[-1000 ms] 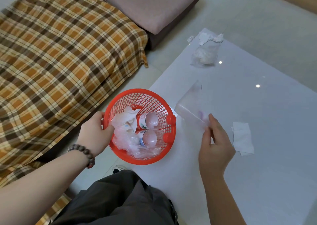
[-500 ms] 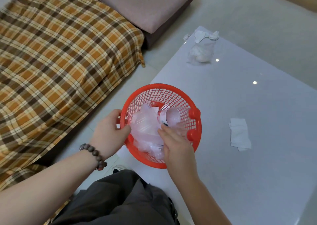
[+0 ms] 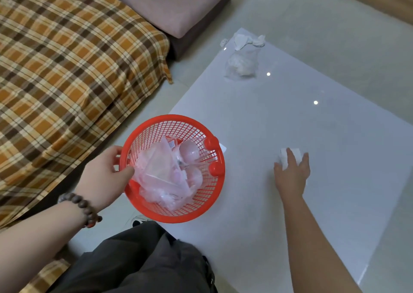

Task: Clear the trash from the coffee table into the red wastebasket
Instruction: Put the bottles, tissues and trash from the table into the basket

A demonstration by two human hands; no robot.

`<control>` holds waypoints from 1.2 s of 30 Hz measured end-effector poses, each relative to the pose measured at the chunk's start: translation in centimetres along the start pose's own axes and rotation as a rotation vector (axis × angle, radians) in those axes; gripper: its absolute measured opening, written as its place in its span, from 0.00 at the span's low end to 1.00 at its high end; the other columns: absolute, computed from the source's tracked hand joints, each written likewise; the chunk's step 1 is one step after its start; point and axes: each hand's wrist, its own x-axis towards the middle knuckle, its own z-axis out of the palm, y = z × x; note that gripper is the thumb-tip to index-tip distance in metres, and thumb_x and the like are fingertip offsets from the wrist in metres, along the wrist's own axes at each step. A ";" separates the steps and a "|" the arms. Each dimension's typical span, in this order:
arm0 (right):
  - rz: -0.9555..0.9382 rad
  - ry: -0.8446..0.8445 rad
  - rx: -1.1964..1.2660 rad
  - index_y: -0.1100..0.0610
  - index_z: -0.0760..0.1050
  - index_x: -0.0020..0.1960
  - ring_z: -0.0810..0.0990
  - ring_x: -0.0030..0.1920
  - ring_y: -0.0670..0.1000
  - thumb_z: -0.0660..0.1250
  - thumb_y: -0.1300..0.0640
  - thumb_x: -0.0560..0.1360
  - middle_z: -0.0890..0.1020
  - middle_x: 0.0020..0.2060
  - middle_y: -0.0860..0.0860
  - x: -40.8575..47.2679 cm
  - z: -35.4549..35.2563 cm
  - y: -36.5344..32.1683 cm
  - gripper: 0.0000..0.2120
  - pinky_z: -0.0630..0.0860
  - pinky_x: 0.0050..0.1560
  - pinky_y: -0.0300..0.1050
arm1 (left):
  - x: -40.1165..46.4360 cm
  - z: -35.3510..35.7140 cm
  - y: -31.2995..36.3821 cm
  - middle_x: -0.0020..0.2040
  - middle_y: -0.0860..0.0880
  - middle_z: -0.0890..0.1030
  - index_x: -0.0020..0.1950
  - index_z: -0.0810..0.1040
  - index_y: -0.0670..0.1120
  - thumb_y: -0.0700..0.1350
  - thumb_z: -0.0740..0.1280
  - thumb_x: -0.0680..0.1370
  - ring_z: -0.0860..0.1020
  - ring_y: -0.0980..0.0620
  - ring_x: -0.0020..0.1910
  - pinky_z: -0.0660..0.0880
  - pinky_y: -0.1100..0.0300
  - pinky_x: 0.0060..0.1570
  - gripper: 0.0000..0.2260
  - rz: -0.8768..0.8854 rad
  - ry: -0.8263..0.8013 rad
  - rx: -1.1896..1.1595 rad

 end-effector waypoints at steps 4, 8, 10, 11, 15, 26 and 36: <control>0.168 -0.259 -0.166 0.51 0.53 0.76 0.51 0.73 0.65 0.62 0.55 0.76 0.45 0.76 0.61 3.0 1.4 3.1 0.32 0.56 0.71 0.56 | -0.2 0.3 -0.4 0.48 0.49 0.80 0.53 0.73 0.53 0.44 0.67 0.73 0.80 0.52 0.38 0.77 0.58 0.31 0.10 -0.041 -0.030 -0.010; 0.117 -0.349 -0.359 0.58 0.47 0.76 0.46 0.74 0.66 0.56 0.62 0.76 0.47 0.75 0.66 2.2 4.2 3.3 0.31 0.45 0.74 0.58 | -0.4 0.8 -0.3 0.49 0.47 0.81 0.55 0.74 0.52 0.44 0.66 0.73 0.82 0.48 0.38 0.81 0.49 0.38 0.11 -0.090 -0.031 -0.029; 0.033 -0.258 -0.369 0.67 0.49 0.74 0.48 0.74 0.66 0.53 0.67 0.76 0.51 0.74 0.67 0.9 5.3 3.2 0.28 0.44 0.74 0.59 | -0.3 1.2 -0.3 0.50 0.47 0.81 0.57 0.74 0.51 0.43 0.66 0.74 0.83 0.49 0.35 0.81 0.52 0.34 0.12 -0.113 -0.034 -0.050; -0.001 -0.237 -0.352 0.70 0.52 0.72 0.50 0.74 0.65 0.52 0.69 0.76 0.54 0.73 0.67 0.2 5.6 3.1 0.26 0.45 0.73 0.59 | -0.3 1.3 -0.3 0.50 0.47 0.81 0.57 0.74 0.50 0.43 0.66 0.74 0.83 0.49 0.34 0.80 0.54 0.32 0.12 -0.121 -0.038 -0.058; 0.061 -0.285 -0.124 0.66 0.58 0.71 0.59 0.72 0.58 0.53 0.68 0.76 0.60 0.73 0.60 -2.1 5.1 2.0 0.24 0.60 0.69 0.52 | -0.2 1.7 -0.4 0.50 0.46 0.81 0.55 0.73 0.52 0.43 0.66 0.74 0.83 0.50 0.34 0.79 0.57 0.29 0.11 -0.136 -0.037 -0.081; -0.672 0.013 0.456 0.55 0.67 0.69 0.66 0.69 0.45 0.56 0.59 0.79 0.70 0.68 0.48 -16.5 0.0 -18.4 0.18 0.62 0.66 0.28 | -0.3 -1.9 -2.8 0.45 0.52 0.81 0.50 0.74 0.54 0.42 0.65 0.72 0.81 0.52 0.38 0.74 0.64 0.30 0.10 -0.155 0.085 -0.160; -0.823 -0.568 -0.521 0.46 0.47 0.76 0.44 0.77 0.54 0.48 0.40 0.79 0.52 0.77 0.49 -23.6 10.2 -28.6 0.28 0.48 0.75 0.59 | 1.8 -6.9 -9.1 0.43 0.55 0.79 0.43 0.70 0.59 0.41 0.65 0.74 0.81 0.51 0.41 0.80 0.51 0.40 0.11 -0.148 0.091 -0.317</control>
